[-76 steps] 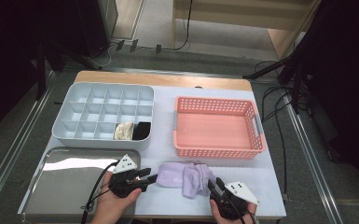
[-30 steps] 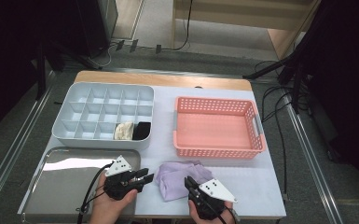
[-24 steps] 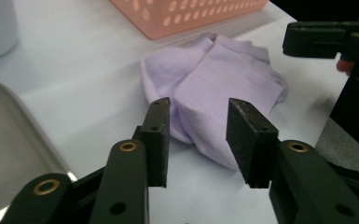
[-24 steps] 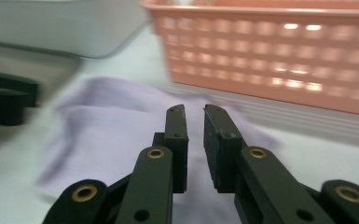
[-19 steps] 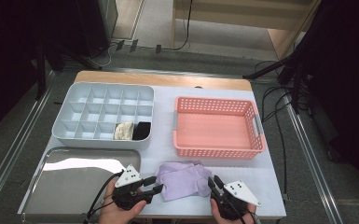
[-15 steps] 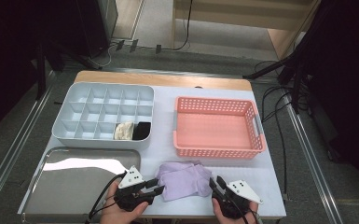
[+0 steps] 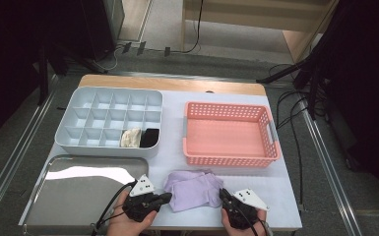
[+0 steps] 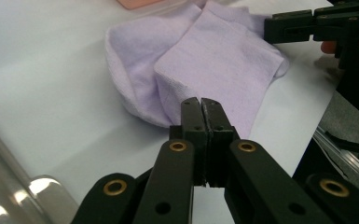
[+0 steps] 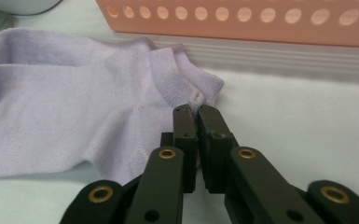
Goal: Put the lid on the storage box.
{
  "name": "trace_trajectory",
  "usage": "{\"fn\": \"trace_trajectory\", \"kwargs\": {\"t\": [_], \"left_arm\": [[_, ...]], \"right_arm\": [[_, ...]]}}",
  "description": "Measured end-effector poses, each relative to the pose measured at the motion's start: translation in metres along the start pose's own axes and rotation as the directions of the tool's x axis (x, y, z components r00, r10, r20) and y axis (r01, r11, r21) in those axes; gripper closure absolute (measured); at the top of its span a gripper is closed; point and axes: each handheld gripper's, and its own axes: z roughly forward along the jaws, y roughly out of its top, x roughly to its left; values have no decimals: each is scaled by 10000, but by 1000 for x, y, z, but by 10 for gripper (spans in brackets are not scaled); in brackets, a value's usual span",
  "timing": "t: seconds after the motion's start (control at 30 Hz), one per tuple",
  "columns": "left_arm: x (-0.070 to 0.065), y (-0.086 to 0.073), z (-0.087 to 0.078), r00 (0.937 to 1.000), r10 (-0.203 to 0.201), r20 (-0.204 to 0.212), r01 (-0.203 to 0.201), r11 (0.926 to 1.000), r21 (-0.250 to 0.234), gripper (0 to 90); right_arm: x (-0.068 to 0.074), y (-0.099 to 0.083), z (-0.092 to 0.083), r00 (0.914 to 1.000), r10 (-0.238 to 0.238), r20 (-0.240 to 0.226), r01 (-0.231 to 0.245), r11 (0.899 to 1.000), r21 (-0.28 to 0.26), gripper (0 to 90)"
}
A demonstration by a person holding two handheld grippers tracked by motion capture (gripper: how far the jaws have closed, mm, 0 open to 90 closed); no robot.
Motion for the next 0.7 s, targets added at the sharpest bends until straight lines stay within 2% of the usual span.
{"fn": "trace_trajectory", "kwargs": {"t": [0.27, 0.43, 0.53, 0.6, 0.7], "left_arm": [[7, 3, -10, 10000, -23, -50, 21, 9990, -453, 900], [9, 8, -15, 10000, -25, -74, 19, 9970, -776, 900], [14, 11, -15, 9998, -158, -136, 143, 9948, -1005, 900], [18, 13, -14, 9994, -268, -209, 246, 9948, -989, 900], [23, 15, -10, 9989, -365, -307, 332, 9944, -1006, 900]], "right_arm": [[-2, 5, -15, 9993, 83, -351, -105, 9979, -641, 879], [1, 10, -23, 9989, -116, -455, 65, 9939, -1099, 879], [0, 12, -23, 9981, -154, -594, 71, 9904, -1377, 878], [0, 14, -21, 9977, -163, -659, 71, 9906, -1365, 878], [0, 15, -13, 9972, -400, -630, 311, 9902, -1362, 878]]}}
